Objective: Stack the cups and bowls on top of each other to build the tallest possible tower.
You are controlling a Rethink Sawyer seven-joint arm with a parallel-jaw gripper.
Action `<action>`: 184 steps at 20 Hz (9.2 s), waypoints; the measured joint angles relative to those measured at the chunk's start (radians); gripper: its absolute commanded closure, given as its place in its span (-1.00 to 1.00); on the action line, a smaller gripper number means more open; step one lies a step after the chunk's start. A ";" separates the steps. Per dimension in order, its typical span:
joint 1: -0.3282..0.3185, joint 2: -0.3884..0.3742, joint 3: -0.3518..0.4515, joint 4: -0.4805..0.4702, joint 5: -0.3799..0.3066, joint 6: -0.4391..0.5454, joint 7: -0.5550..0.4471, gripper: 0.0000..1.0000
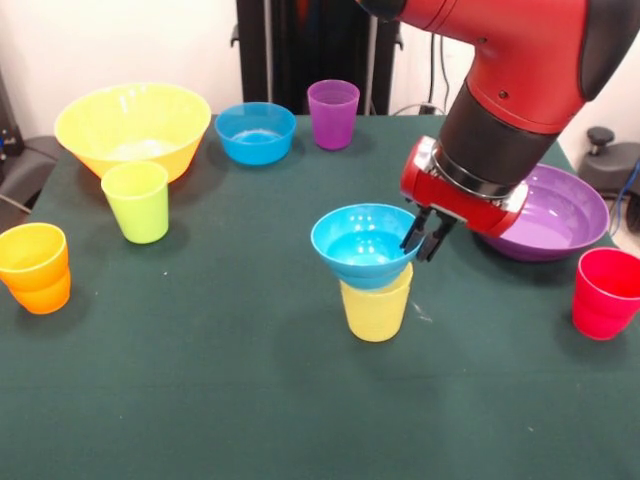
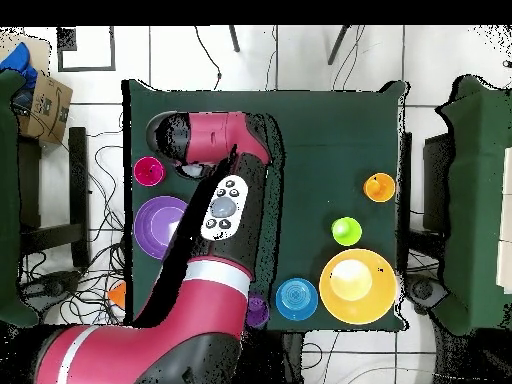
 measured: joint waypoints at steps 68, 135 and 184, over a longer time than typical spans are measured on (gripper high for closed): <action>0.009 -0.044 -0.003 0.017 0.011 -0.089 0.000 1.00; 0.025 -0.040 -0.003 0.087 0.032 -0.159 0.000 -1.00; 0.025 -0.029 -0.003 0.087 0.033 -0.134 0.000 1.00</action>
